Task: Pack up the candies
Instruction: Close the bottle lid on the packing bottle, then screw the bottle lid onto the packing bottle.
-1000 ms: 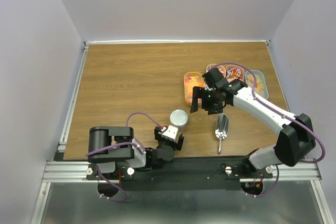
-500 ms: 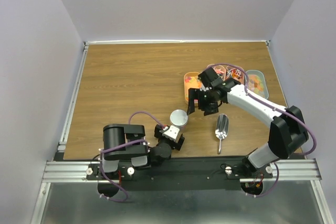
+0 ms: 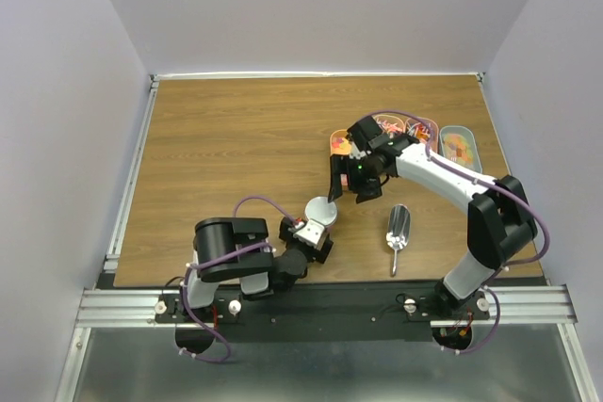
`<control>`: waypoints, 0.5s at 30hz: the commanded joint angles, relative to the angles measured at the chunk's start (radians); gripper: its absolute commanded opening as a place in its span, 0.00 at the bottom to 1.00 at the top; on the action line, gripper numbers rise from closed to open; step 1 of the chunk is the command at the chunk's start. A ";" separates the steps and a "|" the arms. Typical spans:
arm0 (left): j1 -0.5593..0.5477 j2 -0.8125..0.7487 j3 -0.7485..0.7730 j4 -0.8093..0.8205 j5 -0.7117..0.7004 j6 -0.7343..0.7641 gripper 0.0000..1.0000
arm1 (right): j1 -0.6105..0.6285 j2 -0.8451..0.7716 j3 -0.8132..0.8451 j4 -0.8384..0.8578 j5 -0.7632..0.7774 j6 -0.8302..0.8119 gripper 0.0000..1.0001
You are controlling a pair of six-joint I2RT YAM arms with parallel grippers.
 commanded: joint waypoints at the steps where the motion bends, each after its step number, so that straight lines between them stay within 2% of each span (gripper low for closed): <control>1: 0.023 0.069 -0.012 0.366 0.064 0.060 0.98 | -0.005 0.045 0.041 0.020 -0.046 -0.029 0.88; 15: 0.052 0.108 0.004 0.432 0.123 0.051 0.98 | -0.005 0.102 0.087 0.036 -0.083 -0.053 0.59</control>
